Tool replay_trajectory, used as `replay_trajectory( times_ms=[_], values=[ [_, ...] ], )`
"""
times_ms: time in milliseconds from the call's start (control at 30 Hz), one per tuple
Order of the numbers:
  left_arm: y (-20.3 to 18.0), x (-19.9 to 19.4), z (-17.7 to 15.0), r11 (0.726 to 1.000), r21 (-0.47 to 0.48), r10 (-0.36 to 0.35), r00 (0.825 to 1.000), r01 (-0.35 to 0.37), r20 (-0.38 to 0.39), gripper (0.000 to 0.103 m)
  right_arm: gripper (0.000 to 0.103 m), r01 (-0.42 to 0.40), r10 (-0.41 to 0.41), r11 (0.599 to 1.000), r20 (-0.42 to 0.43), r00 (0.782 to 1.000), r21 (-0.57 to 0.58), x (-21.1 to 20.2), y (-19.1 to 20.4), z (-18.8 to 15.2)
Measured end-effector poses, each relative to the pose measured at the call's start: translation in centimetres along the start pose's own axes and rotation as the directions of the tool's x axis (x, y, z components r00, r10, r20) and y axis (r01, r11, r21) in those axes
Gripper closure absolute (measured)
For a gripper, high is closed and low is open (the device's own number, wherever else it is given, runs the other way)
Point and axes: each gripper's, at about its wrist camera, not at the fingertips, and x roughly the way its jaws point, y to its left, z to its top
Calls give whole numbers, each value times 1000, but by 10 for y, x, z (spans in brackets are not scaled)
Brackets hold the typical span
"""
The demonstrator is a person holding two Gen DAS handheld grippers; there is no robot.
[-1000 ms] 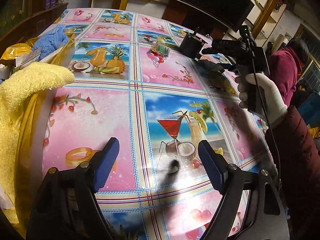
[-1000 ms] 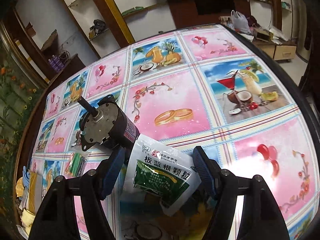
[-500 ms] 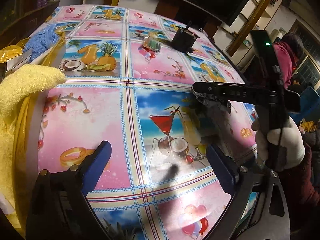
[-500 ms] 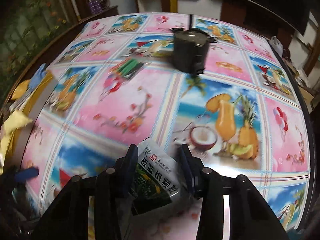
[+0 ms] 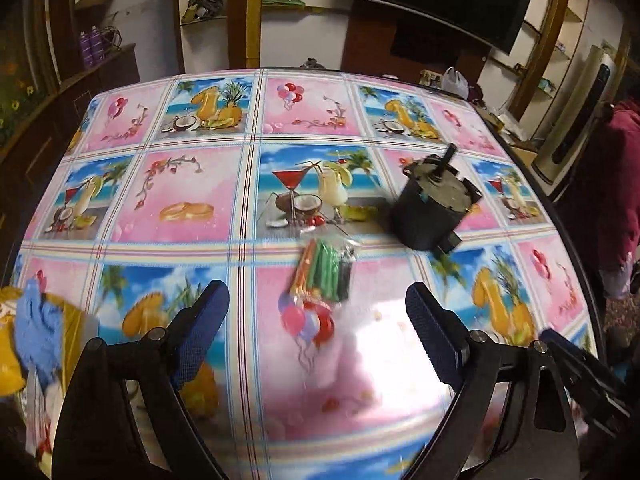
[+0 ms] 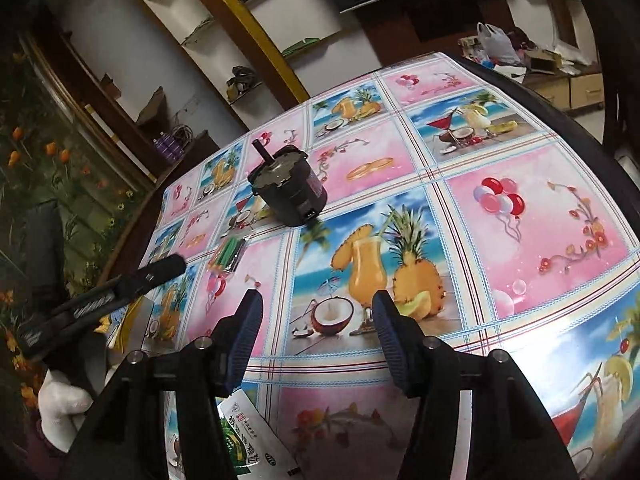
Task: Organize soft objects
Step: 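Grasp the green-white sachet with the right gripper while the left grasps the green sticks bag, then carry the green sticks bag and green-white sachet toward the white box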
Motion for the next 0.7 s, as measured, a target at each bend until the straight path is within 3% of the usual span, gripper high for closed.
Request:
replay_trajectory(
  times_ms=[233,300,333,367,500,700],
  values=[
    [-4,60,10,998,48,50,994,-45,-102,13,46,-31,32,996,-6,999,89,6,-8,12],
    [-11,58,6,992,109,77,994,-68,-83,32,46,-25,25,994,-3,1000,109,8,-11,14],
    [-14,54,4,989,139,54,995,-42,-81,62,46,-19,20,993,-4,1000,117,8,-13,14],
    [-17,51,4,988,150,59,994,-44,-97,85,46,-13,14,992,-4,1000,124,8,-15,15],
    [-21,33,-4,984,176,48,995,-32,-87,85,45,14,-13,992,-10,1000,129,12,-20,16],
    [-12,-29,-30,987,116,-103,994,108,-45,85,45,-10,15,991,-31,999,133,16,-25,15]
  ],
)
